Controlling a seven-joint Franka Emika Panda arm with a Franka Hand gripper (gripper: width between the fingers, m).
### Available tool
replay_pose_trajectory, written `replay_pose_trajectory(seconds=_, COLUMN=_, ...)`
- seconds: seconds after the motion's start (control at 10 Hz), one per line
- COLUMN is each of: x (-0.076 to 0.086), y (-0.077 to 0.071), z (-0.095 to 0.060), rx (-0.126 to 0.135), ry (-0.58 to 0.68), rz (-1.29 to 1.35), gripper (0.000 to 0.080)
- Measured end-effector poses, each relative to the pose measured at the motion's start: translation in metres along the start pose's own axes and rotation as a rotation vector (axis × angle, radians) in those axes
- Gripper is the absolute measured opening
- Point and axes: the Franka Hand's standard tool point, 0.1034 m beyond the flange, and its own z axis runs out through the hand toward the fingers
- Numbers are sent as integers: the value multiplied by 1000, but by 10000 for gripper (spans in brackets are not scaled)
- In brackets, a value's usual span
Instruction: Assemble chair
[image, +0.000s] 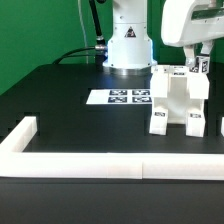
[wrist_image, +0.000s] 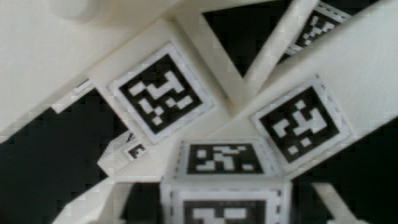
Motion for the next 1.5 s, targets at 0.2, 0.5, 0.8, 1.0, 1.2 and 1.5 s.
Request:
replay_pose_trajectory(seconds=0.2, x=0, y=0, z=0, rx=0, ry=0, rz=160, gripper=287)
replay_pose_trajectory(seconds=0.5, x=0, y=0, z=0, rx=1, ry=0, rz=388, gripper=287)
replay_pose_trajectory(seconds=0.8, x=0, y=-1, z=0, rx=1, ry=0, rz=589, gripper=288)
replay_pose_trajectory(seconds=1.0, x=1, y=-1, z=0, rx=2, ry=1, rz=710, gripper=288)
replay_pose_trajectory(seconds=1.2, x=1, y=-1, z=0, rx=4, ry=1, rz=863, gripper=288)
replay_pose_trajectory(seconds=1.5, x=2, y=-3, z=0, rx=11, ry=2, rz=1040, gripper=288)
